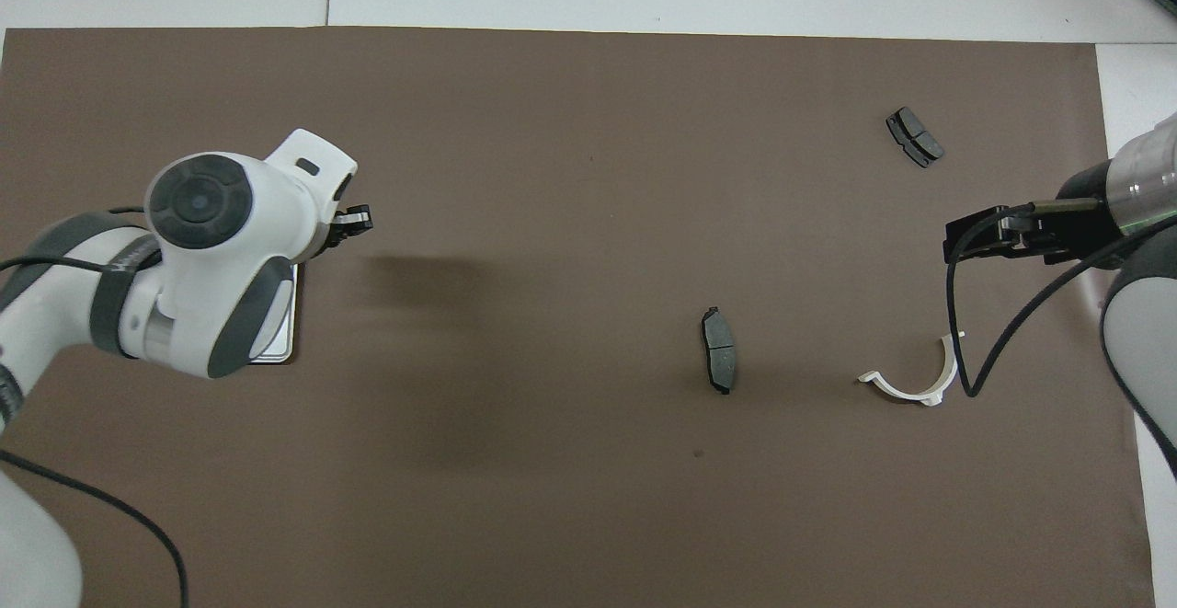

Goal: Pick bearing gear from pile to tray

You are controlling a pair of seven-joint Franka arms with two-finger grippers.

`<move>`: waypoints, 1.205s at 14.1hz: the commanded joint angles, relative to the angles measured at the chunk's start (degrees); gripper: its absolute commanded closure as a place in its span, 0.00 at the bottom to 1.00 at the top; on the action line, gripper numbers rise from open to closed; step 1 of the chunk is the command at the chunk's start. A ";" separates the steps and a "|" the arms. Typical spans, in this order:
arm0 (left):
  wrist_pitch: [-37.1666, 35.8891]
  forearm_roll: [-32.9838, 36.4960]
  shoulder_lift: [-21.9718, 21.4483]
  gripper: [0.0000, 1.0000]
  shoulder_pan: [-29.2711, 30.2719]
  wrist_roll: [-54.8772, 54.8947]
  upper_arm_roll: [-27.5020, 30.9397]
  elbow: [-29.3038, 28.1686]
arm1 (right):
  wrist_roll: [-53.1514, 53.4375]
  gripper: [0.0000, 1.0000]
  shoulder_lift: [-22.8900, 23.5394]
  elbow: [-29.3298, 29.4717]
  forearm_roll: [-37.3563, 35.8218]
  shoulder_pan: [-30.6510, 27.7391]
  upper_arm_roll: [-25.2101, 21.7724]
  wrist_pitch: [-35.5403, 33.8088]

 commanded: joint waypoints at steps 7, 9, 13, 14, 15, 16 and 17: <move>6.71 -3.20 3.83 1.00 12.98 21.87 -0.48 -1.82 | -0.76 0.00 -1.59 -1.74 1.27 -0.53 0.10 0.37; 8.99 -3.20 4.97 1.00 12.98 21.87 -0.39 -3.30 | -0.76 0.00 -1.59 -1.74 1.27 -0.53 0.10 0.37; 9.35 -3.20 5.33 0.00 12.46 21.87 -0.39 -3.40 | -0.76 0.00 -1.59 -1.74 1.27 -0.53 0.10 0.37; 8.83 -3.20 4.89 0.00 12.19 21.87 -0.39 -3.14 | -0.76 0.00 -1.59 -1.74 1.27 -0.53 0.10 0.37; 7.52 -3.20 4.11 0.00 12.19 21.96 -0.48 -2.70 | -0.76 0.00 -1.59 -1.74 1.27 -0.53 0.10 0.37; 6.03 -3.12 2.97 0.00 12.10 22.04 -0.57 -2.18 | -0.76 0.00 -1.59 -1.74 1.27 -0.53 0.10 0.37; 4.27 -3.12 1.65 0.00 11.41 22.83 -0.57 -1.91 | -0.76 0.00 -1.59 -1.74 1.27 -0.62 0.10 0.37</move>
